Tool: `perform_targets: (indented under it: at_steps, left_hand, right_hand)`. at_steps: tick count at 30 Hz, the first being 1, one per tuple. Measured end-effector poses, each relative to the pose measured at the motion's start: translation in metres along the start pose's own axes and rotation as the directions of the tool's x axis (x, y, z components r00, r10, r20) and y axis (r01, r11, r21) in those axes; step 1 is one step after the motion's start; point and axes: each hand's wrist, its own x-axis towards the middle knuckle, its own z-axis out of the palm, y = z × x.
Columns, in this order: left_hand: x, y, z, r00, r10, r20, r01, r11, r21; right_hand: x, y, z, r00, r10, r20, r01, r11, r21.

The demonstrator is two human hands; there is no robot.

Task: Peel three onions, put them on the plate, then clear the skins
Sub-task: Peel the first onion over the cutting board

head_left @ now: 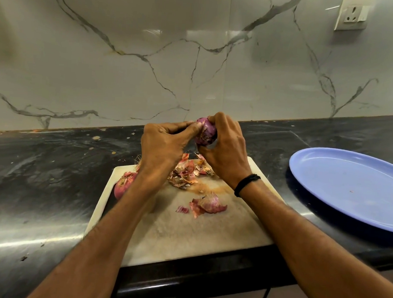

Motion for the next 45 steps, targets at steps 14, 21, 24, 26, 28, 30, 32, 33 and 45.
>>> perform_targets:
  at_steps: [14,21,24,26,28,30,32,33,45]
  left_hand:
    - [0.000,-0.005,0.000,0.998,0.046,-0.045,-0.038,0.986,0.164]
    - [-0.001,-0.003,0.000,0.999,0.012,-0.052,-0.008,0.997,0.078]
    - [0.000,-0.004,0.001,0.999,0.001,-0.054,0.006,0.993,0.117]
    - [0.002,-0.006,0.000,0.998,-0.017,-0.064,0.025,0.992,0.126]
    - [0.003,-0.006,0.000,0.997,-0.044,-0.070,0.051,0.993,0.107]
    - [0.003,-0.007,0.000,0.996,-0.064,-0.069,0.070,0.994,0.088]
    - [0.002,-0.006,0.000,0.995,-0.082,-0.065,0.085,0.995,0.053]
    - [0.002,-0.006,0.001,0.994,-0.092,-0.063,0.093,0.995,0.028]
    - [0.008,-0.013,0.001,0.971,-0.224,-0.081,0.218,0.973,-0.070]
  right_hand:
    - [-0.003,0.004,0.004,0.992,-0.109,0.061,0.115,0.986,-0.118]
    - [-0.002,0.002,0.001,0.994,-0.106,0.034,0.109,0.990,-0.087]
    - [-0.003,0.002,0.002,0.991,-0.124,0.058,0.130,0.985,-0.114]
    - [-0.003,0.002,0.002,0.989,-0.132,0.071,0.140,0.982,-0.123]
    - [-0.003,0.003,0.002,0.990,-0.124,0.068,0.131,0.984,-0.120]
    - [-0.002,0.004,0.002,0.992,-0.113,0.064,0.120,0.986,-0.114]
    - [-0.003,0.004,0.002,0.993,-0.106,0.057,0.111,0.989,-0.102]
    - [-0.003,0.003,0.002,0.993,-0.106,0.053,0.111,0.989,-0.099]
    - [-0.003,0.002,0.001,0.984,-0.143,0.106,0.157,0.977,-0.143]
